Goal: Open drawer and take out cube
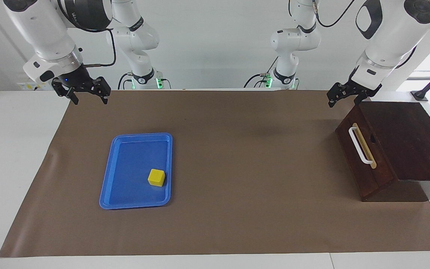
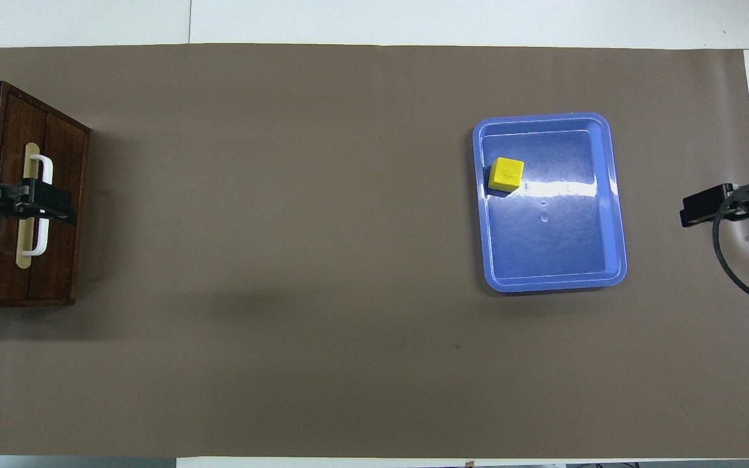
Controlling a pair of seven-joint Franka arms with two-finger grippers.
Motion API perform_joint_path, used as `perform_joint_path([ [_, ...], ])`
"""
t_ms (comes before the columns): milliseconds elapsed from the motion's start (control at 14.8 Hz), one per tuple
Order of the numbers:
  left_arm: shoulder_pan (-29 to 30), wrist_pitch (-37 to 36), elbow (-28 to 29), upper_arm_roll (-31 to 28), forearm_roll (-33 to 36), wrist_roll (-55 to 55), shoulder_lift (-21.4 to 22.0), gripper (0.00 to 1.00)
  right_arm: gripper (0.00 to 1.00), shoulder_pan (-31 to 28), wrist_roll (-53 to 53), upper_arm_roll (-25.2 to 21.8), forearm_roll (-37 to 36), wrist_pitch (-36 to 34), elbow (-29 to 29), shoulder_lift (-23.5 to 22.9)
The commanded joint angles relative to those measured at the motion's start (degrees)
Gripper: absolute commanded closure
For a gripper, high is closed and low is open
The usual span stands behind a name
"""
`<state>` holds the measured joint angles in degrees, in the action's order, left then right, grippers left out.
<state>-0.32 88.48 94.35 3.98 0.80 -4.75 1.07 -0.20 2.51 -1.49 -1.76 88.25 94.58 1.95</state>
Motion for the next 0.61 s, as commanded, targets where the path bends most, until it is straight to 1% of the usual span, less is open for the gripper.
perform_joint_path([
  [0, 0.3, 0.6, -0.8, -0.1, -0.5, 0.9, -0.4, 0.00, 0.00, -0.1, 1.0, -0.4, -0.3, -2.1, 0.9, 1.7],
  [67, 0.3, 0.6, -0.8, -0.1, -0.5, 0.9, -0.4, 0.00, 0.00, -0.2, 1.0, -0.8, -0.3, -3.3, 1.1, 2.4],
  [540, 0.3, 0.6, -0.8, -0.2, -0.5, 0.9, -0.3, 0.00, 0.00, 0.0, 1.4, -1.0, -1.1, -3.5, 1.5, 2.7],
])
